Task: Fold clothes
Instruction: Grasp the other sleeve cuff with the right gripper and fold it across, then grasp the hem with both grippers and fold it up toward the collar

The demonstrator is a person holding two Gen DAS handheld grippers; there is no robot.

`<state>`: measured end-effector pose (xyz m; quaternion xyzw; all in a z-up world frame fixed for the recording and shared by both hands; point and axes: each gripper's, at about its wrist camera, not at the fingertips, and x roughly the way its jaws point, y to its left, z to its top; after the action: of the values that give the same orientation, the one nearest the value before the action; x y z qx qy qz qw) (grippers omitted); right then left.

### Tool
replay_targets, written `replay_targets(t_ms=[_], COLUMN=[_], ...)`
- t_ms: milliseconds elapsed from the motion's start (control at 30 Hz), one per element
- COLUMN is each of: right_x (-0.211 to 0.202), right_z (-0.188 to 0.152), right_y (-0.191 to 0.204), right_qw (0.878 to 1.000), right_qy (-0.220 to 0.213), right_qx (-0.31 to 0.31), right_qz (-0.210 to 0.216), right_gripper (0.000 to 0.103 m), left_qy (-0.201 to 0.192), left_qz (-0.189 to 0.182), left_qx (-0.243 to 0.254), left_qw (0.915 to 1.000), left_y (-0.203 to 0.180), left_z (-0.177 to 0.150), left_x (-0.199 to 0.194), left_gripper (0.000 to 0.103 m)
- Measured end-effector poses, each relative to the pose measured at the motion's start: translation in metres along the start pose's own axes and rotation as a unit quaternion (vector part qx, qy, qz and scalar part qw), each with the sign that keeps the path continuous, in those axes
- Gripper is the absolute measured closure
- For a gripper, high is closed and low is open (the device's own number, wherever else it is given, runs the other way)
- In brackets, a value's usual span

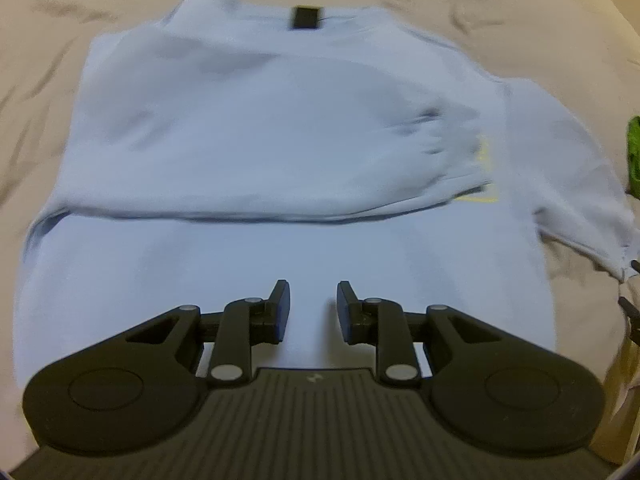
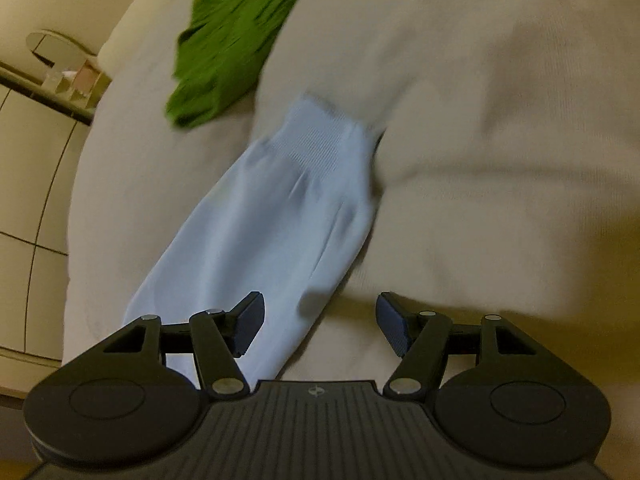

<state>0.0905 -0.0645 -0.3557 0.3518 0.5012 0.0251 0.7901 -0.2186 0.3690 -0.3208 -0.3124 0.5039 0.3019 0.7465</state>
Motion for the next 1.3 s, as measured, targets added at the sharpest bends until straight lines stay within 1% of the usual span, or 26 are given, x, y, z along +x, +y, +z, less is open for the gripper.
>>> replay_targets(t_ms=[100, 233, 267, 300, 333, 400, 433, 467, 500, 533, 567, 633, 667, 767, 833, 867, 900, 933, 967, 1067, 1100, 1133, 1167, 1200, 1267, 1300], right_x=[0.015, 0.041, 0.045, 0.049, 0.05, 0.044, 0.035, 0.026, 0.013, -0.002, -0.014, -0.031, -0.038, -0.055, -0.056, -0.052, -0.047, -0.043, -0.038, -0.024, -0.02, -0.014, -0.008, -0.004, 0.006, 0.012], right_z=[0.022, 0.041, 0.045, 0.047, 0.047, 0.041, 0.037, 0.031, 0.02, 0.004, -0.013, -0.061, -0.089, -0.18, -0.241, -0.266, -0.283, -0.292, -0.3, -0.325, -0.334, -0.334, -0.325, -0.313, -0.285, -0.269], right_y=[-0.008, -0.018, -0.018, -0.016, -0.01, 0.008, 0.025, 0.045, 0.072, 0.101, 0.128, 0.177, 0.196, 0.241, 0.256, 0.26, 0.259, 0.254, 0.25, 0.235, 0.23, 0.223, 0.215, 0.207, 0.197, 0.192], right_qw=[1.0, 1.0, 1.0, 1.0, 1.0, 0.999, 0.998, 0.995, 0.987, 0.974, 0.957, 0.92, 0.901, 0.843, 0.815, 0.804, 0.796, 0.792, 0.787, 0.77, 0.763, 0.765, 0.778, 0.794, 0.826, 0.841], right_qy=[0.0, 0.013, 0.018, 0.024, 0.025, 0.009, -0.011, -0.031, -0.048, -0.062, -0.07, -0.062, -0.052, -0.004, 0.049, 0.08, 0.104, 0.119, 0.135, 0.182, 0.197, 0.205, 0.205, 0.204, 0.2, 0.198], right_qx=[0.004, 0.024, 0.022, 0.015, 0.002, -0.031, -0.059, -0.097, -0.154, -0.219, -0.279, -0.376, -0.415, -0.503, -0.537, -0.549, -0.56, -0.569, -0.577, -0.6, -0.607, -0.605, -0.592, -0.572, -0.527, -0.502], right_qz=[-0.003, 0.004, 0.007, 0.011, 0.009, -0.008, -0.014, -0.01, 0.005, 0.022, 0.04, 0.089, 0.115, 0.189, 0.213, 0.213, 0.205, 0.187, 0.169, 0.116, 0.098, 0.075, 0.05, 0.028, -0.004, -0.019], right_gripper=[0.043, 0.046, 0.051, 0.062, 0.08, 0.083, 0.085, 0.085, 0.085, 0.085, 0.086, 0.087, 0.091, 0.091, 0.09, 0.081, 0.071, 0.043, 0.039, 0.039, 0.039, 0.039, 0.038, 0.038, 0.038, 0.038], left_qy=[-0.005, 0.0, 0.001, 0.002, 0.002, 0.0, -0.003, -0.006, -0.009, -0.011, -0.011, -0.01, -0.008, -0.008, -0.008, -0.009, -0.009, -0.009, -0.008, -0.004, -0.002, 0.001, 0.003, 0.003, 0.004, 0.004], left_qz=[-0.007, 0.001, 0.003, 0.003, 0.005, 0.012, 0.013, 0.014, 0.016, 0.015, 0.013, 0.009, 0.007, 0.011, 0.012, 0.012, 0.011, 0.01, 0.008, -0.002, -0.012, -0.022, -0.032, -0.045, -0.069, -0.078], left_qx=[-0.003, -0.011, -0.013, -0.018, -0.023, -0.035, -0.04, -0.047, -0.054, -0.065, -0.075, -0.101, -0.112, -0.128, -0.133, -0.134, -0.134, -0.135, -0.136, -0.137, -0.138, -0.139, -0.14, -0.14, -0.14, -0.143], left_qw=[1.0, 0.9999, 0.9999, 0.9998, 0.9997, 0.9993, 0.9991, 0.9988, 0.9984, 0.9977, 0.997, 0.9948, 0.9937, 0.9916, 0.9911, 0.9909, 0.9908, 0.9907, 0.9907, 0.9906, 0.9904, 0.99, 0.9896, 0.9891, 0.9876, 0.9867], left_y=[-0.02, -0.033, -0.036, -0.034, -0.031, -0.023, -0.017, -0.009, -0.001, 0.009, 0.017, 0.038, 0.049, 0.077, 0.093, 0.1, 0.107, 0.114, 0.118, 0.127, 0.127, 0.126, 0.124, 0.119, 0.108, 0.102], left_z=[-0.004, -0.008, -0.009, -0.01, -0.01, -0.011, -0.012, -0.013, -0.014, -0.016, -0.018, -0.023, -0.025, -0.031, -0.034, -0.035, -0.037, -0.038, -0.039, -0.038, -0.035, -0.032, -0.029, -0.023, -0.011, -0.005], left_x=[-0.005, -0.009, -0.01, -0.012, -0.014, -0.021, -0.026, -0.031, -0.036, -0.04, -0.043, -0.048, -0.049, -0.054, -0.057, -0.059, -0.06, -0.062, -0.061, -0.057, -0.052, -0.048, -0.043, -0.036, -0.022, -0.014], left_gripper=[0.082, 0.081, 0.081, 0.081, 0.081, 0.081, 0.081, 0.081, 0.081, 0.081, 0.081, 0.081, 0.081, 0.082, 0.082, 0.082, 0.082, 0.082, 0.082, 0.082, 0.082, 0.082, 0.081, 0.081, 0.072, 0.07])
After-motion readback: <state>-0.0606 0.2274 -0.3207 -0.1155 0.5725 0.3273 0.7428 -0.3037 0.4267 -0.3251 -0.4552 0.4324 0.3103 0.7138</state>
